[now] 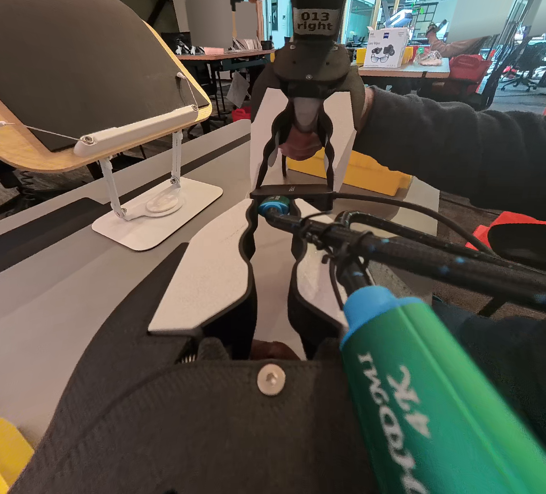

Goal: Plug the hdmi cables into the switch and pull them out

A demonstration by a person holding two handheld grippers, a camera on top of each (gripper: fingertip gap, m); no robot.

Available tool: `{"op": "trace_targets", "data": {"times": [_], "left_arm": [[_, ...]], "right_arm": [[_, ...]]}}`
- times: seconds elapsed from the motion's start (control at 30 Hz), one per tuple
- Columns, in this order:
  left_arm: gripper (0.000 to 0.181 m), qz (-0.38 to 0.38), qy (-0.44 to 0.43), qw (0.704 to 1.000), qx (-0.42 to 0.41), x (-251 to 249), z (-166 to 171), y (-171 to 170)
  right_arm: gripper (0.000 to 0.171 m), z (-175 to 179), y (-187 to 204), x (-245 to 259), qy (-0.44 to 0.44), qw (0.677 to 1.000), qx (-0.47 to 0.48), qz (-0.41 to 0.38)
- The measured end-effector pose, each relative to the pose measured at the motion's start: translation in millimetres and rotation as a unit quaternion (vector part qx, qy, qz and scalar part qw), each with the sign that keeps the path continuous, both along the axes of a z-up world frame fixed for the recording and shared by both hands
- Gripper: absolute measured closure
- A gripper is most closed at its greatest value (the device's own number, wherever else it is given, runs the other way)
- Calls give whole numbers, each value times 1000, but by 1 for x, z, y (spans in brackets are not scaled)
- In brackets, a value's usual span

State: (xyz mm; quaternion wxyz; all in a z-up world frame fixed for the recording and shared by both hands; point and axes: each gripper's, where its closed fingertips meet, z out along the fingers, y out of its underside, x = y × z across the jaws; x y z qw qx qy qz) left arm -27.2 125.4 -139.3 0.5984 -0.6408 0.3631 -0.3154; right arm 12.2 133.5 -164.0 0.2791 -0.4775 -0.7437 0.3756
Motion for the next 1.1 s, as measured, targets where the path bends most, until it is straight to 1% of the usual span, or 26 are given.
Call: {"op": "trace_targets", "data": {"times": [0.2, 0.27, 0.3, 0.33, 0.4, 0.47, 0.5, 0.53, 0.73, 0.87, 0.97, 1.1], "left_arm": [[162, -3, 9, 1000, 16, 3, 8, -5], [161, 0, 3, 1000, 14, 5, 13, -6], [162, 2, 1, 1000, 15, 6, 15, -7], [162, 1, 2, 1000, 17, 7, 17, -8], [161, -10, 0, 1000, 22, 12, 20, -12], [163, -18, 2, 1000, 24, 16, 22, -16], [163, -22, 1, 999, 25, 18, 22, -17], [162, -29, -1, 999, 25, 19, 23, -19], [162, -30, 17, 999, 32, 20, 23, -21], [146, -9, 17, 999, 39, 16, 30, -17], [135, 3, 14, 999, 41, 9, 37, -14], [130, 18, 18, 999, 37, -2, 39, -7]], "right_arm": [[108, -6, -6, -1, -30, 998, 46, -18], [94, -11, -12, -2, -43, 998, 51, -12], [81, -13, -15, -3, -45, 998, 51, -11], [81, -13, -16, -5, -44, 997, 56, -14], [85, -17, -20, -6, -48, 997, 60, -13], [85, -17, -26, -9, -43, 997, 58, -10], [87, -16, -29, -9, -40, 998, 58, -6], [92, -16, -29, -9, -40, 997, 61, -8], [94, -14, -30, -7, -39, 996, 72, -29], [94, -2, -26, -5, -17, 996, 72, -52], [94, 11, -13, 2, 0, 993, 75, -95], [94, 36, 9, 22, 24, 981, 90, -169]]}}
